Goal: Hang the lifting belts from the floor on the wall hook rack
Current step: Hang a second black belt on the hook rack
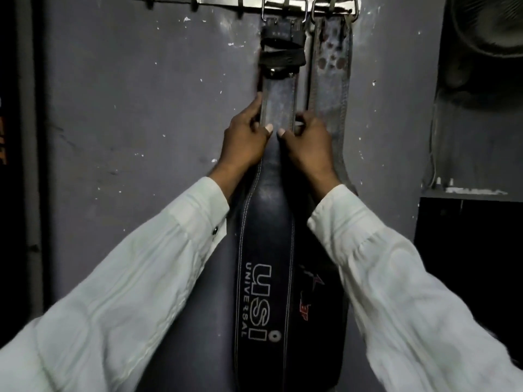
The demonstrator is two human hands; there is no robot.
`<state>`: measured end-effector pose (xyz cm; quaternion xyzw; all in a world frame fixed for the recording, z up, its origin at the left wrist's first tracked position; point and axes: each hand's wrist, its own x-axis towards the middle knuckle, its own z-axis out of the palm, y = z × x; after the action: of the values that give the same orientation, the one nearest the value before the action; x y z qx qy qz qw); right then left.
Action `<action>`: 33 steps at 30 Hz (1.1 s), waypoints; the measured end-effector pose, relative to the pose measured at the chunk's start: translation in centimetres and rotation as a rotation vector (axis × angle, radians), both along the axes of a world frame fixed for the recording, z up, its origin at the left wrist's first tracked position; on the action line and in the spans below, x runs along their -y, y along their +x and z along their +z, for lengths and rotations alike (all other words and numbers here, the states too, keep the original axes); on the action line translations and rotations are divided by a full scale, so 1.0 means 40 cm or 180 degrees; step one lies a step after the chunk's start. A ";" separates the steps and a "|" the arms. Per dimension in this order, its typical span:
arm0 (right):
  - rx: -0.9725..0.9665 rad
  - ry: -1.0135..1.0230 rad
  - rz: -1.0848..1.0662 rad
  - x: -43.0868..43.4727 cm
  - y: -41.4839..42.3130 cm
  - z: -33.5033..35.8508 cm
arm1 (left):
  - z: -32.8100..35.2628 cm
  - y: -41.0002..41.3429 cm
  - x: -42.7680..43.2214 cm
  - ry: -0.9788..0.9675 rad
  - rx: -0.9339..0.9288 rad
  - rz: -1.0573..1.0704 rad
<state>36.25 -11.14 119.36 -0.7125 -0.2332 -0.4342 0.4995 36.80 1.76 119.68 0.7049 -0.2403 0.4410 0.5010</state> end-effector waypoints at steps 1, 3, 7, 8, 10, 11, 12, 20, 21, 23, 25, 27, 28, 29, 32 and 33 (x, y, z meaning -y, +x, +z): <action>-0.0051 -0.0035 0.0102 0.006 -0.006 -0.032 | -0.039 -0.009 -0.001 -0.0024 -0.0016 -0.0133; -0.0276 -0.0227 0.0212 0.017 -0.011 -0.100 | -0.126 -0.022 -0.010 -0.0011 -0.0143 -0.0385; -0.0982 -0.0717 0.0687 0.049 -0.005 -0.242 | -0.301 -0.036 -0.037 -0.0243 -0.0756 -0.0824; -0.1128 -0.0769 0.0884 0.058 0.001 -0.278 | -0.343 -0.044 -0.041 -0.0330 -0.0942 -0.0941; -0.1393 -0.0706 0.1137 0.065 -0.004 -0.340 | -0.415 -0.059 -0.050 -0.0372 -0.1300 -0.1128; -0.1410 -0.0585 0.1156 0.065 -0.003 -0.363 | -0.439 -0.061 -0.050 -0.0367 -0.1403 -0.1178; -0.1320 -0.0435 0.1088 0.060 0.002 -0.384 | -0.455 -0.062 -0.049 -0.0384 -0.1437 -0.1146; -0.1319 -0.0371 0.0577 0.053 -0.036 -0.423 | -0.487 -0.084 -0.057 -0.0306 -0.1455 -0.1017; -0.1454 -0.0463 0.0688 0.059 -0.044 -0.443 | -0.506 -0.087 -0.063 -0.0182 -0.1578 -0.1163; -0.1681 -0.0413 0.0874 0.063 -0.045 -0.498 | -0.550 -0.091 -0.066 -0.0041 -0.1696 -0.1201; -0.1542 -0.0155 0.0753 0.056 -0.041 -0.537 | -0.571 -0.084 -0.054 -0.0138 -0.1559 -0.0947; -0.1302 -0.0070 0.0381 0.048 -0.042 -0.552 | -0.569 -0.077 -0.046 -0.0262 -0.1452 -0.0802; -0.1289 -0.0053 0.0342 0.048 -0.043 -0.564 | -0.573 -0.077 -0.045 -0.0316 -0.1486 -0.0856; -0.1327 -0.0015 0.0409 0.048 -0.048 -0.578 | -0.582 -0.076 -0.048 -0.0346 -0.1540 -0.0975; -0.1558 -0.0050 0.0766 0.058 -0.052 -0.648 | -0.642 -0.077 -0.058 -0.0235 -0.1819 -0.1234; -0.1583 -0.0033 0.0750 0.059 -0.053 -0.667 | -0.661 -0.073 -0.057 -0.0234 -0.1827 -0.1216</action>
<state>34.13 -13.50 92.67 -0.7677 -0.1868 -0.1837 0.5848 33.86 4.04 93.22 0.7239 -0.2011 0.1313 0.6468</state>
